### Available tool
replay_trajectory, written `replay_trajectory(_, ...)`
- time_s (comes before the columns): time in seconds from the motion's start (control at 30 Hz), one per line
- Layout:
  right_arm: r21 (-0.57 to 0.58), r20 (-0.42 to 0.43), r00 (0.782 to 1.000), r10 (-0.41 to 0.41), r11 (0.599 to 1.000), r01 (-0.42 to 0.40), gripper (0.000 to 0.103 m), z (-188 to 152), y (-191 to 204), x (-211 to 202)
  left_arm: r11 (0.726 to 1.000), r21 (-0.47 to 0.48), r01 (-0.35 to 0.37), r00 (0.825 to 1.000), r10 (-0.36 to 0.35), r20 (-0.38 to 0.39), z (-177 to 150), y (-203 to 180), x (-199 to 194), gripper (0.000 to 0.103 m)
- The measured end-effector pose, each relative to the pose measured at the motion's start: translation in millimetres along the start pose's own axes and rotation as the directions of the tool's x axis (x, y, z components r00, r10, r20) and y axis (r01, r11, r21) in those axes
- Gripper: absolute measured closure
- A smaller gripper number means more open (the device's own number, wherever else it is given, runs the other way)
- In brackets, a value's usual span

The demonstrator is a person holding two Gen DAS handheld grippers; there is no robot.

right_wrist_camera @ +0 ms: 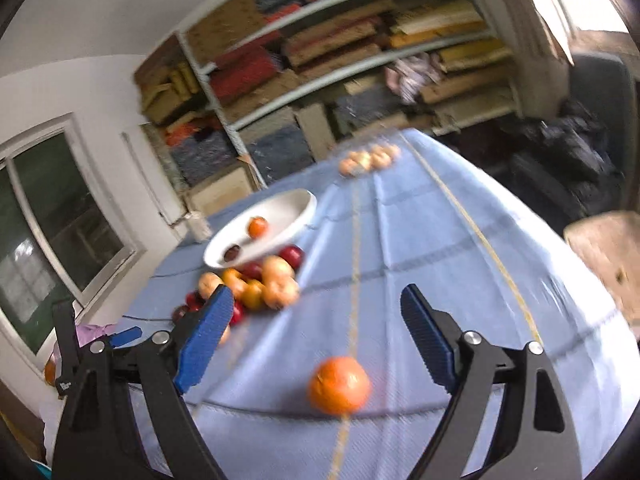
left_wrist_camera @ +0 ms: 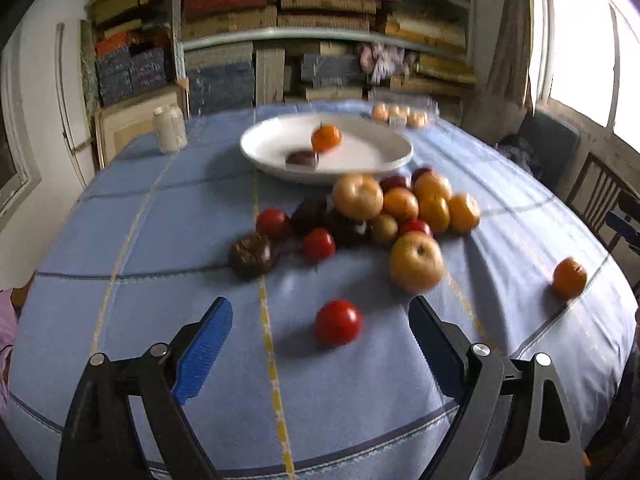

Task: Organize fruits
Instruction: 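Grasp a red tomato with the left tool while the right tool grasps another tangerine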

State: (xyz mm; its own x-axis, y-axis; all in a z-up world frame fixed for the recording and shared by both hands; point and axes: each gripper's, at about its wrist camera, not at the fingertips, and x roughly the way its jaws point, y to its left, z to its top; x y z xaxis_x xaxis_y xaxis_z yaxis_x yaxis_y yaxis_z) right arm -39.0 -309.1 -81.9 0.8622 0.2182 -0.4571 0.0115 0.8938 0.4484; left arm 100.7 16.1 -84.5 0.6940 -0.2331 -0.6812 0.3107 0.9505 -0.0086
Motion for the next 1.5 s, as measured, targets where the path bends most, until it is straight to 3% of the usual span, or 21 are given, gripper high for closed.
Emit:
replay_trajectory(0.17,0.004,-0.083,0.996,-0.034,0.999,0.035,0.020,-26.5,-13.5,13.3,0.999,-0.008,0.034,0.998,-0.034,-0.056,-0.1,1.1,10.4,0.013)
replay_trajectory(0.23,0.017,-0.099,0.995,-0.020,1.000,0.022,0.020,-32.1,-17.0,17.6,0.998,-0.028,0.055,0.995,-0.057,-0.081,-0.3,3.5,16.1,0.019)
replay_trajectory(0.43,0.056,-0.108,0.994,0.007,0.998,-0.001,0.019,-23.6,-19.0,22.7,0.996,-0.037,0.079,0.988,-0.083,-0.127,0.8,1.5,27.7,0.036)
replay_trajectory(0.73,0.037,-0.120,0.993,0.011,0.999,-0.007,0.019,-23.4,-13.4,24.5,0.997,0.006,0.078,0.983,-0.076,-0.166,4.5,-13.5,41.1,0.042)
replay_trajectory(0.97,-0.022,-0.137,0.990,-0.017,1.000,0.014,0.019,-26.3,-3.5,27.4,0.990,-0.087,0.113,0.977,-0.127,-0.174,3.9,4.9,44.9,0.067)
replay_trajectory(1.1,-0.105,-0.154,0.987,-0.051,0.994,0.035,0.019,-33.3,8.2,27.3,0.984,-0.118,0.133,0.974,-0.152,-0.168,3.4,12.9,43.8,0.072)
replay_trajectory(1.17,-0.138,-0.167,0.983,-0.073,0.989,0.050,0.021,-37.3,12.2,27.7,0.981,-0.127,0.143,0.973,-0.163,-0.165,3.8,13.8,44.4,0.072)
replay_trajectory(1.33,-0.226,-0.235,0.963,-0.134,0.971,0.080,0.044,-45.7,23.7,40.9,0.966,-0.171,0.192,0.965,-0.218,-0.148,3.8,21.5,44.7,0.073)
replay_trajectory(1.5,-0.254,-0.228,0.960,-0.160,0.962,0.100,0.046,-38.7,33.7,47.1,0.960,-0.189,0.206,0.965,-0.232,-0.125,4.2,24.6,42.5,0.073)
